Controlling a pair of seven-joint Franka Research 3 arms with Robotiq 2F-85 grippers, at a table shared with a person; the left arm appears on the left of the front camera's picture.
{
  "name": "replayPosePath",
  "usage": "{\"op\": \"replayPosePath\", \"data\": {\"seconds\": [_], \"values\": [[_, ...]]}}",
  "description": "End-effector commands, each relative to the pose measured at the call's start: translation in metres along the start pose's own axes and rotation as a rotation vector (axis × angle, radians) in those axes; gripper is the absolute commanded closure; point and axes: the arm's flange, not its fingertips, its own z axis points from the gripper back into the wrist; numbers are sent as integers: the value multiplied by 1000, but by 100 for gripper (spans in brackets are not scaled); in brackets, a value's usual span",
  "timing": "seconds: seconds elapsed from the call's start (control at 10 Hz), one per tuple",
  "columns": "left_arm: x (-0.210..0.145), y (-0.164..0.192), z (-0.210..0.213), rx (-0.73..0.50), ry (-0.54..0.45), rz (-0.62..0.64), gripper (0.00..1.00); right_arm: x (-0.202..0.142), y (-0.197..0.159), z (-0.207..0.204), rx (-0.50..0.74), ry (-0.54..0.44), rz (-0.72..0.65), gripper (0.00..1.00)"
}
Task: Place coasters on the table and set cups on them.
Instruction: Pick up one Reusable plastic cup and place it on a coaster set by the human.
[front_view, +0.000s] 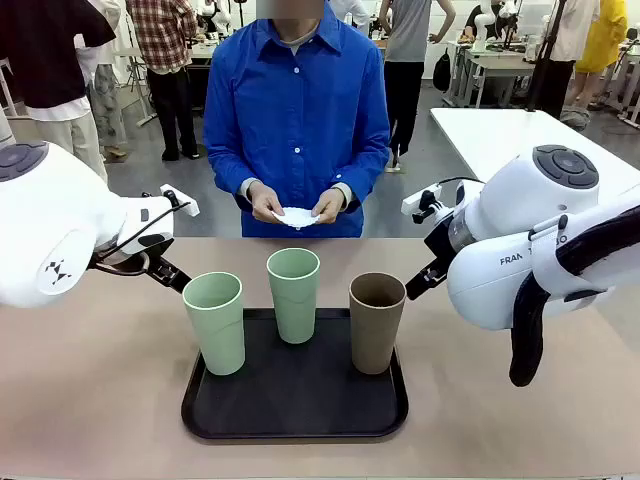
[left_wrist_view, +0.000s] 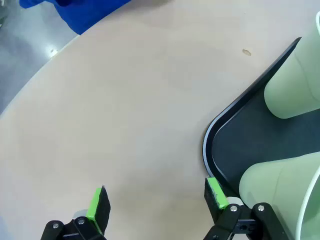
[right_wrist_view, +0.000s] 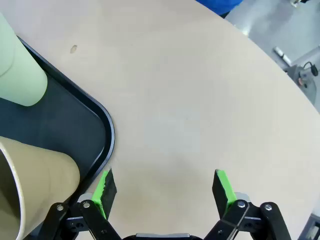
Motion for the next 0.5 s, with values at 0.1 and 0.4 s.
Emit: {"op": "replayPosePath", "data": {"seconds": [0.1,0.4], "values": [[0,0,0,0,0,0,0,0,0,0,0,0,0,0],[0,0,0,0,0,0,0,0,0,0,0,0,0,0]]}}
